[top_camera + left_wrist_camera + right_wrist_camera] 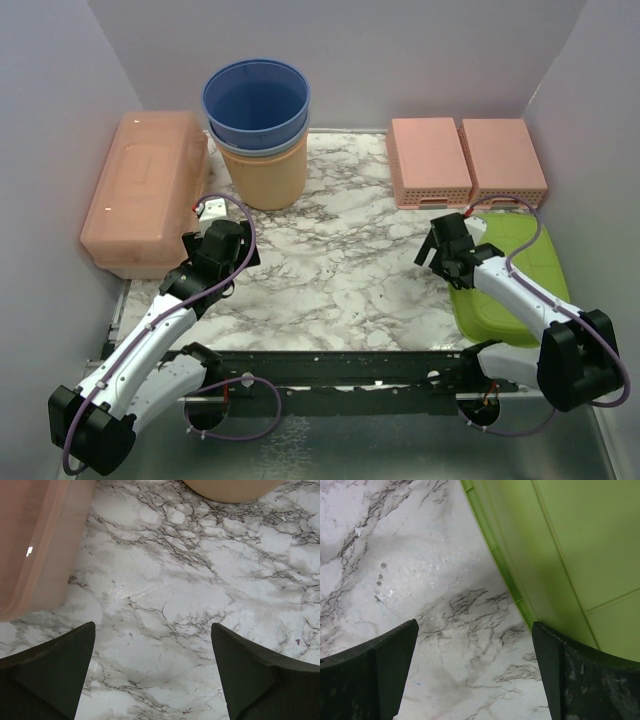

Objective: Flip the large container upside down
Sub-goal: Move the container to the corner of the board.

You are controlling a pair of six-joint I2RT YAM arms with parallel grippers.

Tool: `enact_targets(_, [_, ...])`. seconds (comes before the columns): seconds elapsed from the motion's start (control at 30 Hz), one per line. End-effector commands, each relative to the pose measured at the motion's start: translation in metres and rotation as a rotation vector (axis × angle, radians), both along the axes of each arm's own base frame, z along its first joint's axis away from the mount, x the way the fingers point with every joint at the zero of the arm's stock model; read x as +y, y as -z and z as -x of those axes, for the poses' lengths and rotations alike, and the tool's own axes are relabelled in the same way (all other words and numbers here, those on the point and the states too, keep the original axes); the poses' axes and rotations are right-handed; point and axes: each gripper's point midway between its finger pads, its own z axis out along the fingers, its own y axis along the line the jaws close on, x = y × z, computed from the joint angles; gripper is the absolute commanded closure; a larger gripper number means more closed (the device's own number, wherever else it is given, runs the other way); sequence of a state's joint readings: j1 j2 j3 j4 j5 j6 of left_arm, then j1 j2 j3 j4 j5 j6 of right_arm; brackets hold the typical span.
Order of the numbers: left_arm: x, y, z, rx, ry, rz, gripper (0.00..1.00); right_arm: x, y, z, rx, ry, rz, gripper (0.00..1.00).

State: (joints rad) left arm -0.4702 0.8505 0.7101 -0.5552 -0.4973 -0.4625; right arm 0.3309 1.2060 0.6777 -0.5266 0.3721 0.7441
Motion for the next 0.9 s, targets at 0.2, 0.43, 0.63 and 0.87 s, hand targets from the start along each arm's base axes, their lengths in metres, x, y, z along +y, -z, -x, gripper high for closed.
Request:
enact_targets(0.2, [-0.004, 0.002, -0.001, 0.002, 0.017, 0.014, 0.01, -0.036, -0.005, -0.003, 0.006, 0.081, 0.109, 0.0])
enact_targets(0.43, [-0.003, 0.001, -0.001, -0.003, 0.018, 0.014, 0.01, -0.023, -0.017, -0.007, 0.0, 0.008, 0.059, 0.0])
enact_targets(0.63, [-0.005, 0.001, -0.002, -0.001, 0.024, 0.015, 0.01, 0.031, -0.054, -0.019, -0.147, -0.212, -0.185, 0.0])
enact_targets(0.87, [-0.007, 0.004, -0.003, 0.011, 0.037, 0.012, 0.01, 0.112, -0.115, -0.021, -0.329, -0.472, -0.605, 0.06])
